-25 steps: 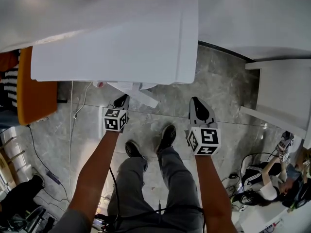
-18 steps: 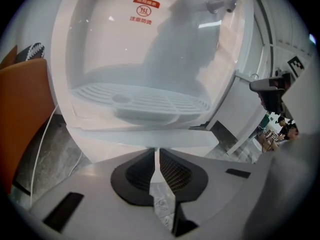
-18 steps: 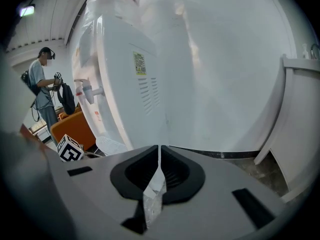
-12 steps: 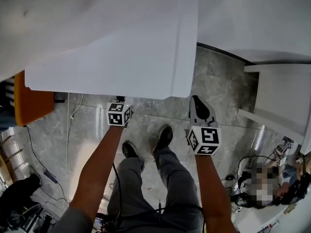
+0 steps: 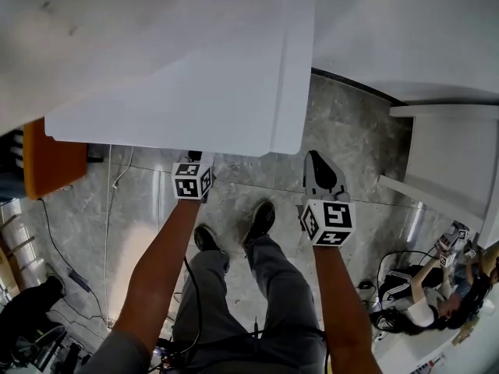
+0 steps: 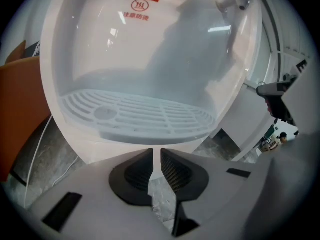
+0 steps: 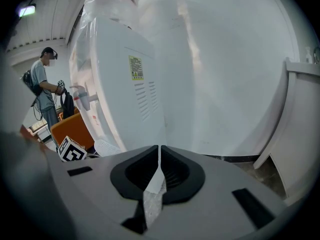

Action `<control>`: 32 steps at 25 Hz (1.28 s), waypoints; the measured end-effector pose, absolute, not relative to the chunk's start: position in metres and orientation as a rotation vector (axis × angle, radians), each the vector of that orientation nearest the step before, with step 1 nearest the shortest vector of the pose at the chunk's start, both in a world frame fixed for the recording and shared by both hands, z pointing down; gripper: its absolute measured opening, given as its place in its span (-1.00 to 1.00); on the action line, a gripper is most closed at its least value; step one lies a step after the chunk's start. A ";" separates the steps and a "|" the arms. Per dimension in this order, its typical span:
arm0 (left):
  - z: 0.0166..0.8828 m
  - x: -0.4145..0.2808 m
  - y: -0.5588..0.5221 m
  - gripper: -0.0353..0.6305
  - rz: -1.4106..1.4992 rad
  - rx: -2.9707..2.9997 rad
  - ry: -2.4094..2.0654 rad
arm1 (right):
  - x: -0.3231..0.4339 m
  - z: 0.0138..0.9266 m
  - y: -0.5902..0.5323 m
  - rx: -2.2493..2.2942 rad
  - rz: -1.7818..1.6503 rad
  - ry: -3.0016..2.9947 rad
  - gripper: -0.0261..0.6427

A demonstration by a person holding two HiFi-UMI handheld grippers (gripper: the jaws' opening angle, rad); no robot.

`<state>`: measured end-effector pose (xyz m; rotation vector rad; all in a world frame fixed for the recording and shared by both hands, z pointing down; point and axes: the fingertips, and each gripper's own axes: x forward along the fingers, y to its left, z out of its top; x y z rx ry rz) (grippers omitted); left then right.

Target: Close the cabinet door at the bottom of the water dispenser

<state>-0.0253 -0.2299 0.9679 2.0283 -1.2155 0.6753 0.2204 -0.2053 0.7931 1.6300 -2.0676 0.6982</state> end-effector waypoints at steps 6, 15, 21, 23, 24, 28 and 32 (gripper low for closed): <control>0.928 -0.039 -0.211 -0.77 0.726 2.044 -1.189 | 0.206 0.754 -0.214 1.626 0.682 -2.101 -0.82; 0.821 -0.086 -0.198 -0.82 0.682 2.132 -1.303 | 0.174 0.677 -0.226 1.645 0.640 -2.153 -0.82; 0.673 -0.114 -0.214 -0.82 0.487 2.301 -1.437 | 0.158 0.611 -0.218 1.667 0.599 -2.193 -0.82; 0.623 -0.124 -0.220 -0.82 0.423 2.342 -1.473 | 0.153 0.581 -0.216 1.677 0.571 -2.219 -0.82; 0.599 -0.129 -0.223 -0.82 0.392 2.363 -1.487 | 0.150 0.566 -0.215 1.682 0.554 -2.233 -0.82; 0.505 -0.142 -0.233 -0.82 0.292 2.466 -1.535 | 0.134 0.499 -0.217 1.674 0.461 -2.318 -0.83; 0.407 -0.148 -0.241 -0.82 0.207 2.602 -1.519 | 0.110 0.417 -0.221 1.654 0.337 -2.402 -0.83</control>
